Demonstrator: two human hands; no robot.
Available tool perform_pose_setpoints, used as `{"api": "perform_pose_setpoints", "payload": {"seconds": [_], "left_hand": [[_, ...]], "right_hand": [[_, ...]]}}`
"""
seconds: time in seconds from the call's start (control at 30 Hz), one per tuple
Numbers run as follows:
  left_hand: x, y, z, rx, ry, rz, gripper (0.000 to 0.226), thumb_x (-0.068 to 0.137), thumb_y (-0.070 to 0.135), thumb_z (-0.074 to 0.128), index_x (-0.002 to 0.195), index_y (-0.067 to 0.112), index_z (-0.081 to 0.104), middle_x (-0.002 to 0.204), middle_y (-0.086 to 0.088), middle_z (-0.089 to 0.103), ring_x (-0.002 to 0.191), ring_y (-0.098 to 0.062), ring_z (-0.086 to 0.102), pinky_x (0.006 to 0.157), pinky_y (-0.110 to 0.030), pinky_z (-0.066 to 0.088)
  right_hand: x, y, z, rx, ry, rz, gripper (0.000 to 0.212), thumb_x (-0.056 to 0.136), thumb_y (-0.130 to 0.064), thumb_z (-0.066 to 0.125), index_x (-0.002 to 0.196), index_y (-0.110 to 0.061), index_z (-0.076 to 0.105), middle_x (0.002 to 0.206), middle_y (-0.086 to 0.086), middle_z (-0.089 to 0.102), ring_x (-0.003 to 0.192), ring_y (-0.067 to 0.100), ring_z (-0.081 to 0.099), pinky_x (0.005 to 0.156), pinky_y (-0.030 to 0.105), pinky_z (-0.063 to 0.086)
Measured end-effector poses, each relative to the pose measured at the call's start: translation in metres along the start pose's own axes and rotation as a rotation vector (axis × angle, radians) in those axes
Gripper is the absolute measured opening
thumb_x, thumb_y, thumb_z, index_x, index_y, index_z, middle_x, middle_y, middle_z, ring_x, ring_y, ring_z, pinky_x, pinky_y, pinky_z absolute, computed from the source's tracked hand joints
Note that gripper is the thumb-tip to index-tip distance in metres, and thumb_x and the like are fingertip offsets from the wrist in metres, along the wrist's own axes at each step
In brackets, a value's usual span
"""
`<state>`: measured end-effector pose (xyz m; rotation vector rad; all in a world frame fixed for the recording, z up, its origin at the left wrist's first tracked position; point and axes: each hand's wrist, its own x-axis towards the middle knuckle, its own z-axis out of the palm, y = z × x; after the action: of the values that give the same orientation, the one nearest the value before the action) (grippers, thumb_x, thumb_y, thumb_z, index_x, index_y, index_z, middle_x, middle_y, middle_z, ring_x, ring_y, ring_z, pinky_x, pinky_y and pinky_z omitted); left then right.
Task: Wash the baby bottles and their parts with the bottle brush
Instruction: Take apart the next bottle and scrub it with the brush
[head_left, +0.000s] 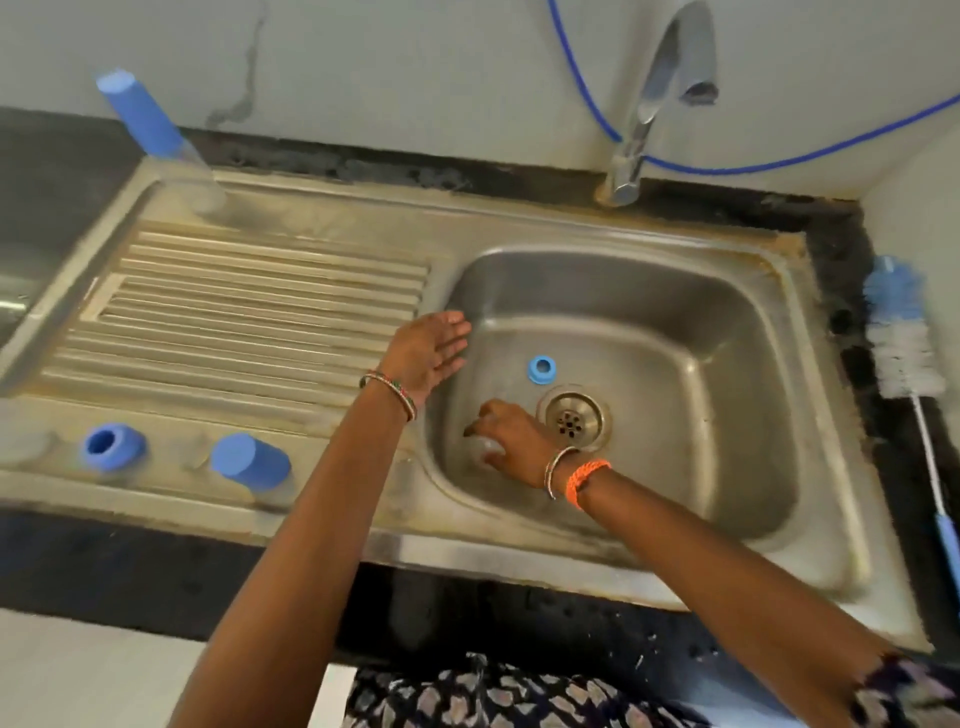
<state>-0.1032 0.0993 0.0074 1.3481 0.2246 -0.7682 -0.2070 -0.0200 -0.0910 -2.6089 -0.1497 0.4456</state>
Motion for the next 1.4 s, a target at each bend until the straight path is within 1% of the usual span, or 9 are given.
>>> {"api": "perform_pose_setpoints", "payload": {"seconds": [0.2,0.37,0.47,0.6,0.77,0.93,1.03,1.17,1.4], "left_hand": [[0.015,-0.009,0.009,0.041,0.091,0.027,0.022,0.098,0.004,0.04,0.087,0.013,0.056,0.086,-0.005,0.062,0.078,-0.016,0.059,0.075,-0.024,0.049],[0.034,-0.014,0.028,0.106,0.119,0.051,0.027,0.098,0.002,0.04,0.081,0.016,0.056,0.077,-0.002,0.062,0.067,-0.011,0.06,0.061,-0.017,0.049],[0.05,-0.019,0.033,0.14,0.137,-0.003,0.027,0.098,0.005,0.039,0.08,0.017,0.055,0.069,0.002,0.065,0.061,-0.009,0.061,0.059,-0.021,0.047],[0.066,-0.025,0.035,0.168,0.117,-0.049,0.026,0.099,0.006,0.04,0.081,0.017,0.055,0.057,0.008,0.066,0.052,-0.003,0.062,0.056,-0.021,0.047],[0.071,-0.035,0.053,0.227,0.136,-0.016,0.032,0.095,-0.007,0.034,0.077,0.013,0.051,0.072,-0.006,0.057,0.055,-0.012,0.051,0.045,-0.012,0.041],[0.049,-0.049,0.095,0.077,-0.126,-0.193,0.02,0.102,0.027,0.039,0.102,0.013,0.054,0.086,-0.005,0.062,0.069,-0.016,0.061,0.057,-0.023,0.054],[0.029,-0.058,0.118,-0.042,-0.305,-0.18,0.03,0.103,0.025,0.034,0.106,0.01,0.06,0.081,-0.002,0.073,0.071,-0.01,0.07,0.063,-0.024,0.057],[-0.003,-0.075,0.149,-0.266,-0.457,-0.341,0.037,0.103,0.029,0.033,0.115,0.005,0.057,0.087,-0.008,0.073,0.073,-0.015,0.071,0.06,-0.025,0.057],[-0.03,-0.068,0.209,-0.415,-0.55,-0.482,0.03,0.098,0.028,0.047,0.103,0.0,0.057,0.089,-0.022,0.068,0.079,-0.03,0.068,0.064,-0.03,0.06]], "right_hand": [[-0.001,0.017,0.012,-0.226,-0.123,-0.132,0.064,0.089,-0.031,0.06,0.147,-0.03,0.031,0.153,0.011,0.027,0.132,0.037,0.034,0.099,0.048,0.043],[0.018,0.07,-0.032,0.158,0.454,0.146,0.042,0.09,-0.024,0.05,0.131,-0.013,0.056,0.13,0.012,0.055,0.118,0.032,0.052,0.1,0.037,0.042],[0.045,0.106,-0.041,-0.001,0.194,0.466,0.054,0.089,-0.014,0.054,0.141,-0.022,0.043,0.146,0.011,0.038,0.126,0.036,0.042,0.101,0.039,0.04],[0.066,0.114,-0.027,-0.108,0.012,0.327,0.044,0.09,-0.012,0.051,0.134,-0.019,0.051,0.135,0.016,0.041,0.119,0.038,0.044,0.09,0.04,0.045],[0.057,0.116,-0.058,0.307,0.502,0.406,0.031,0.073,-0.007,0.069,0.104,-0.011,0.067,0.102,0.016,0.059,0.093,0.033,0.061,0.083,0.033,0.048],[-0.009,0.055,-0.096,0.759,0.938,0.276,0.032,0.07,-0.005,0.072,0.09,-0.009,0.047,0.096,0.012,0.053,0.086,0.017,0.058,0.074,0.024,0.054],[-0.049,0.04,-0.088,0.727,0.999,0.339,0.039,0.066,-0.014,0.069,0.095,-0.014,0.043,0.095,0.003,0.052,0.088,0.015,0.057,0.079,0.03,0.053],[-0.104,0.043,-0.092,0.553,1.055,0.443,0.039,0.065,-0.017,0.072,0.095,-0.017,0.047,0.091,-0.013,0.05,0.086,-0.001,0.051,0.076,0.013,0.043],[-0.202,0.107,-0.113,0.237,1.259,0.743,0.027,0.082,-0.014,0.064,0.108,-0.007,0.062,0.103,0.006,0.066,0.095,0.02,0.061,0.086,0.027,0.044]]}}
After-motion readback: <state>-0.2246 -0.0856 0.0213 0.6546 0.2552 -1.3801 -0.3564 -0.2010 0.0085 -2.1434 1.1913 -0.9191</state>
